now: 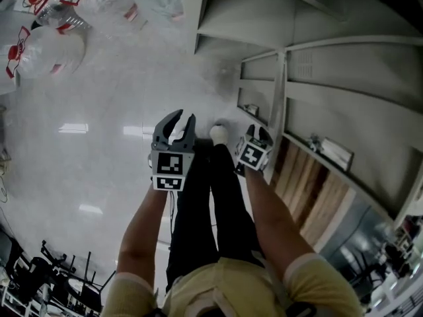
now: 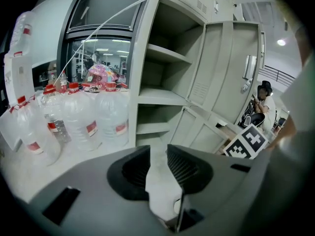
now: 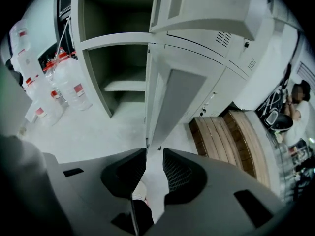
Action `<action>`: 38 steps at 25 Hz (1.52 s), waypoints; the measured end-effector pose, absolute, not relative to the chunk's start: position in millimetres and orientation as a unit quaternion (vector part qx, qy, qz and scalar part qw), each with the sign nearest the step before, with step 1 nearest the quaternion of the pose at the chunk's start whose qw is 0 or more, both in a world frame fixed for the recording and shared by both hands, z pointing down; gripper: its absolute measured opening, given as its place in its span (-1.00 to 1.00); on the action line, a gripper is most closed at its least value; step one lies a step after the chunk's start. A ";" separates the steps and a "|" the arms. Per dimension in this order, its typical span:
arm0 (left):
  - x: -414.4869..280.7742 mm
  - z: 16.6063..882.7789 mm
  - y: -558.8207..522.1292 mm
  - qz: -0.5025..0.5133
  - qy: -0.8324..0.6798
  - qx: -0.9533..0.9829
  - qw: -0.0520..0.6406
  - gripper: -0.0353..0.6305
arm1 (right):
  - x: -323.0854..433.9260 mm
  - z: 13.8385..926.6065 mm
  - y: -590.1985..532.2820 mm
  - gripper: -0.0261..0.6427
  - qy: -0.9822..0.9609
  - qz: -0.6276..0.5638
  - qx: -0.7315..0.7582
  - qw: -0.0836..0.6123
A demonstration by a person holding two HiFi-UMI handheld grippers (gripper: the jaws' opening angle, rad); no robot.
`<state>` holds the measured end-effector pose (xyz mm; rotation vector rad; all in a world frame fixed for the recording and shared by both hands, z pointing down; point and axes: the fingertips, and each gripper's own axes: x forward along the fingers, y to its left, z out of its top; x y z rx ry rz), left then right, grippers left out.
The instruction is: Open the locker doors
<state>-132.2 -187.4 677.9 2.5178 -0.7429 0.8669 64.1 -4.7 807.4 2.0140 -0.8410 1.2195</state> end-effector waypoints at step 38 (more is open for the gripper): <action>-166.5 504.6 -205.7 0.259 -0.285 0.890 0.245 -0.57 | 25.8 572.0 -76.1 -0.61 -0.423 0.425 0.782 0.170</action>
